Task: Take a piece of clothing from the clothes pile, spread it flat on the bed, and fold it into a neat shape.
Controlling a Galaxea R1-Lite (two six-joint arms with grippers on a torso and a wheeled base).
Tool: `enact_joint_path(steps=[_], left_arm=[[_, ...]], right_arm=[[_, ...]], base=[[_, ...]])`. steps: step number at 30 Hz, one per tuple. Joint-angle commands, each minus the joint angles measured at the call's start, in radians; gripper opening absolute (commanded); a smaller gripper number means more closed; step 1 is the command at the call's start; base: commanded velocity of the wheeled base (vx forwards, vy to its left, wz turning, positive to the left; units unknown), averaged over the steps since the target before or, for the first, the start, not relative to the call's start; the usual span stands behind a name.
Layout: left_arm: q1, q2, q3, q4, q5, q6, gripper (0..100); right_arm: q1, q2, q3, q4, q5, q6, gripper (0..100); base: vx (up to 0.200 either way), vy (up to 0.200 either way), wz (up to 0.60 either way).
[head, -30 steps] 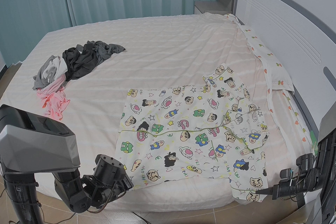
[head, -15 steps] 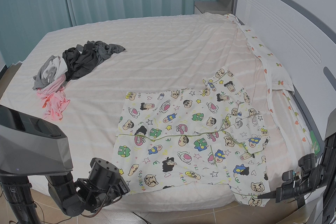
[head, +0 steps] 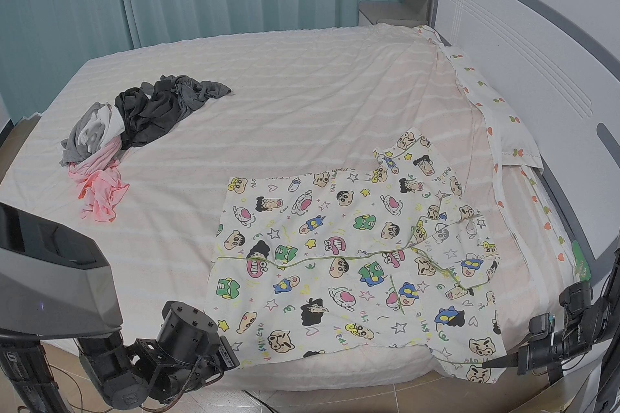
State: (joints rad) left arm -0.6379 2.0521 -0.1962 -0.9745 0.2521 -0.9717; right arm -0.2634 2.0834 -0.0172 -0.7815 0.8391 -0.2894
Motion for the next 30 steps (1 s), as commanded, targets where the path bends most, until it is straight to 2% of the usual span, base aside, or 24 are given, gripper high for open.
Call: enact_joint_path(steps=[1,6,13,20,27,30], left_arm=[[0.000,-0.081,-0.011,-0.001,-0.002,-0.001,0],[0.024,-0.155,-0.063,0.000,-0.024,-0.002,0],[0.053,-0.164,-0.132,0.008,-0.044,-0.001,0],[0.103,-0.107,-0.255,0.095,-0.044,0.001,0],[0.147,-0.056,-0.345,0.181,-0.042,0.001,0],[0.162,-0.036,-0.370,0.198,-0.042,0.001,0]], right_arm=[[0.001,-0.083,0.017,-0.027,0.047,0.010,0],[0.001,-0.105,0.017,-0.091,0.103,0.047,0],[0.001,-0.100,0.003,-0.168,0.127,0.067,0],[0.004,-0.091,-0.066,-0.291,0.141,0.185,0],[0.004,-0.078,-0.167,-0.305,0.144,0.309,0],[0.004,-0.063,-0.201,-0.305,0.146,0.329,0]], base=[[0.000,0.000,0.00],[0.000,0.000,0.00],[0.000,0.000,0.00],[0.000,0.000,0.00],[0.000,0.000,0.00],[0.000,0.000,0.00]])
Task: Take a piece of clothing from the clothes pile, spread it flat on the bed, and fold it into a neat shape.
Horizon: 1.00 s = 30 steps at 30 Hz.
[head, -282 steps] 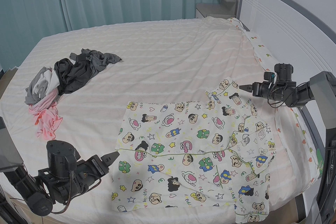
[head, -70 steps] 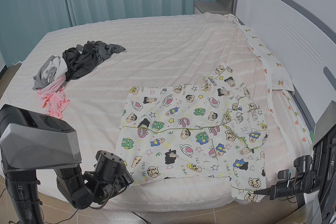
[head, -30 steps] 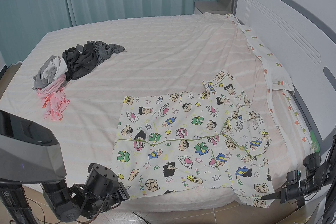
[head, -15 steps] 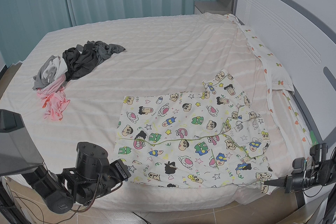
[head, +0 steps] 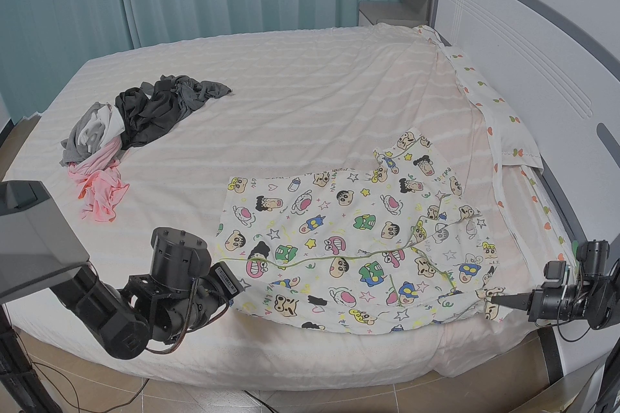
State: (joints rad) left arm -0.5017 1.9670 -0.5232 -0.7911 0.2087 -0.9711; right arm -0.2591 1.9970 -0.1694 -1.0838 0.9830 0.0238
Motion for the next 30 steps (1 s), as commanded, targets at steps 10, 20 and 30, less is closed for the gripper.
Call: enact_joint_path(steps=[10,20,30], left_arm=[[0.052,0.115,-0.103,0.016,0.001,0.000,0],[0.095,0.153,-0.164,0.015,-0.002,-0.001,0],[0.098,0.211,-0.215,0.013,-0.014,-0.008,0]], right_arm=[[0.001,0.143,-0.141,-0.070,0.006,0.022,0],[0.026,0.235,-0.187,-0.298,0.000,0.191,0],[0.084,0.347,-0.256,-0.481,-0.075,0.358,0]], base=[[0.000,0.000,0.00],[0.000,0.000,0.00],[0.000,0.000,0.00]])
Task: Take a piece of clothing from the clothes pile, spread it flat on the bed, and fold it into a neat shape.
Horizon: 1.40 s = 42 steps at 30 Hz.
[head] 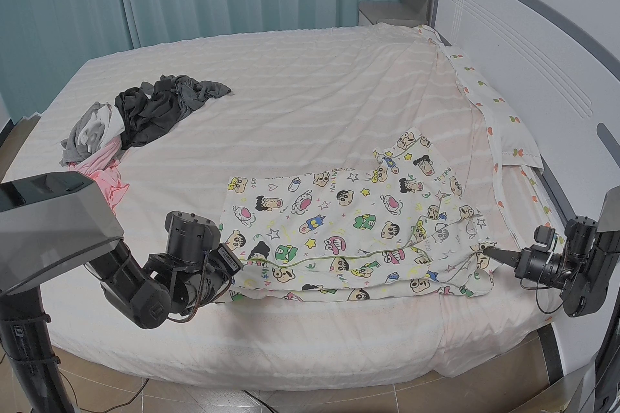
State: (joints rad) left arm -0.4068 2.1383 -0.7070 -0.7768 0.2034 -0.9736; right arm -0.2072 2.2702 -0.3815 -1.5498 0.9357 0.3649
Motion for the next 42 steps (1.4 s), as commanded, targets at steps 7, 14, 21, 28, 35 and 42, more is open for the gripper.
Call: enact_joint_path(steps=[7,14,21,28,35,42], left_arm=[[0.013,0.049,-0.054,-0.001,-0.042,-0.027,0],[0.029,0.052,-0.078,-0.002,-0.061,-0.071,0],[0.063,0.078,-0.117,-0.001,-0.061,-0.092,100],[0.129,0.078,-0.157,-0.007,-0.056,-0.132,100],[0.157,0.038,-0.127,-0.047,-0.071,-0.143,100],[0.095,-0.067,-0.017,0.033,-0.334,-0.074,100]], right_arm=[[0.037,0.074,-0.103,-0.015,-0.048,0.100,0],[0.037,0.072,-0.169,-0.016,-0.084,0.172,0],[0.035,0.074,-0.204,-0.016,-0.104,0.216,0],[0.032,0.078,-0.208,-0.016,-0.104,0.218,0],[0.035,0.071,-0.211,-0.018,-0.104,0.218,0],[0.035,0.068,-0.226,-0.018,-0.117,0.218,0]], base=[[0.000,0.000,0.00],[0.000,0.000,0.00],[0.000,0.000,0.00],[0.000,0.000,0.00],[0.000,0.000,0.00],[0.000,0.000,0.00]])
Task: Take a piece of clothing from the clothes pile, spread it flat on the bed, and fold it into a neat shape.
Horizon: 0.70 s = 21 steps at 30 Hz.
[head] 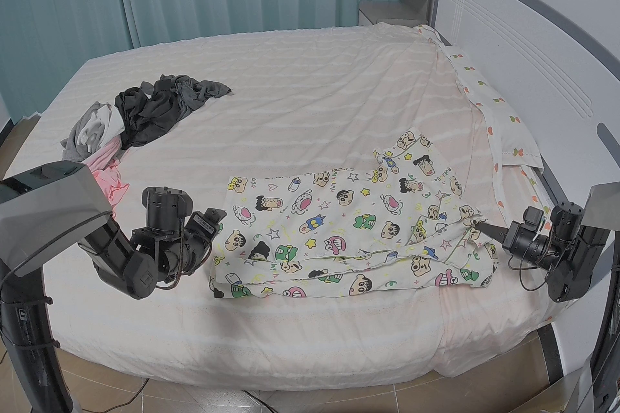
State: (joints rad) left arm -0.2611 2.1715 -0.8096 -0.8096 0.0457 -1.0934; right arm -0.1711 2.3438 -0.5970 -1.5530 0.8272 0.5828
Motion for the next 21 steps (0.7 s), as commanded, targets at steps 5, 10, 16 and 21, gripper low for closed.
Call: enact_joint_path(steps=[5,10,16,21], left_arm=[[-0.125,-0.087,-0.066,0.426,-0.170,0.018,100],[-0.145,-0.013,-0.178,0.515,-0.103,-0.057,100],[-0.172,0.041,-0.215,0.517,-0.049,-0.065,100],[-0.196,0.036,-0.212,0.520,-0.052,-0.071,100]], right_arm=[[-0.002,-0.003,0.006,-0.015,-0.007,0.002,0],[0.002,-0.009,0.019,-0.016,-0.007,0.000,0],[0.001,-0.021,0.026,-0.016,-0.007,0.000,0],[0.001,-0.023,0.026,-0.016,-0.007,0.000,0]], base=[[0.000,0.000,0.00],[0.000,0.000,0.00],[0.000,0.000,0.00],[0.000,0.000,0.00]])
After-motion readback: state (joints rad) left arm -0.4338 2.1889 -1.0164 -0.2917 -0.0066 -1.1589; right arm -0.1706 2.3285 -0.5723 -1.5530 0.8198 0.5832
